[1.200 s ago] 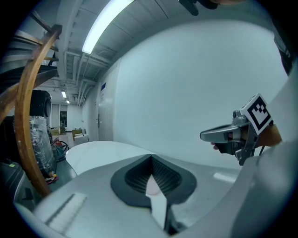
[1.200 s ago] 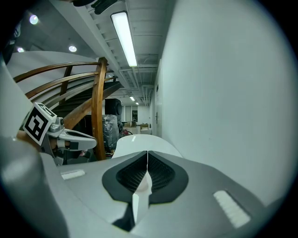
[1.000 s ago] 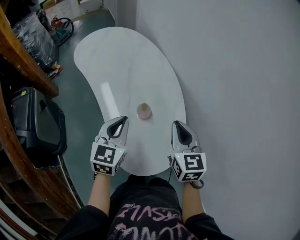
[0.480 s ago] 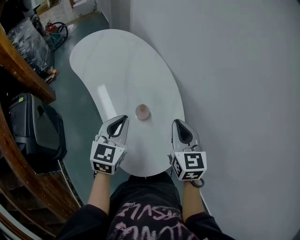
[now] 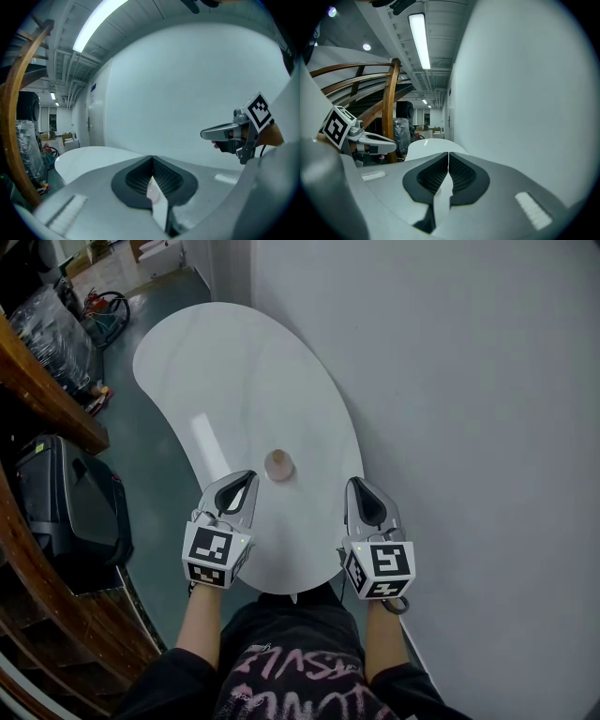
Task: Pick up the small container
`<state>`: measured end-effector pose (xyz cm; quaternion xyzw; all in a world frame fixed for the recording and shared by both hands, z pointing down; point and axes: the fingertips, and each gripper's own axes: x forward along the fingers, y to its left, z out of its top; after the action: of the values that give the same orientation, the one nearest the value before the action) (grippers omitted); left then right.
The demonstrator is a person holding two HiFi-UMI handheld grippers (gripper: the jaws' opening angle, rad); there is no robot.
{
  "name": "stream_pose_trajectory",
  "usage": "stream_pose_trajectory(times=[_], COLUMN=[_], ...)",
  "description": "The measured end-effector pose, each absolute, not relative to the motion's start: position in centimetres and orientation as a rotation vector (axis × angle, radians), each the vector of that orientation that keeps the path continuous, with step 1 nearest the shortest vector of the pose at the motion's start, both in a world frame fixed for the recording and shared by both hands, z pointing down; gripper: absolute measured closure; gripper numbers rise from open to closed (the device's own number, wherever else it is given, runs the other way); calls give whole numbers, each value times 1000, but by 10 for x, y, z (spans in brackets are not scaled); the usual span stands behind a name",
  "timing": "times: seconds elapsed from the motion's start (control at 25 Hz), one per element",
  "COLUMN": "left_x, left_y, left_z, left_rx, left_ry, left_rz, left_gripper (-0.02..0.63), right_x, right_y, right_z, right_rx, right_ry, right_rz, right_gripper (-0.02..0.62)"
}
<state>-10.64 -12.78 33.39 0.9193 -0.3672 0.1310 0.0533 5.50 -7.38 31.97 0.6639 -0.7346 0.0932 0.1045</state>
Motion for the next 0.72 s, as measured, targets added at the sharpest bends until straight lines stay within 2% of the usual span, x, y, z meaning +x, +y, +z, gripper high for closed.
stream_pose_trajectory(times=[0.72], left_x=[-92], left_y=[-138], left_z=[355], left_rx=[2764], left_ry=[-1182], left_rz=[455], left_gripper=[606], right_x=[63], right_y=[-100], right_z=[340], right_rx=[1869], right_ry=[-2249], right_rz=[322], right_gripper=[581])
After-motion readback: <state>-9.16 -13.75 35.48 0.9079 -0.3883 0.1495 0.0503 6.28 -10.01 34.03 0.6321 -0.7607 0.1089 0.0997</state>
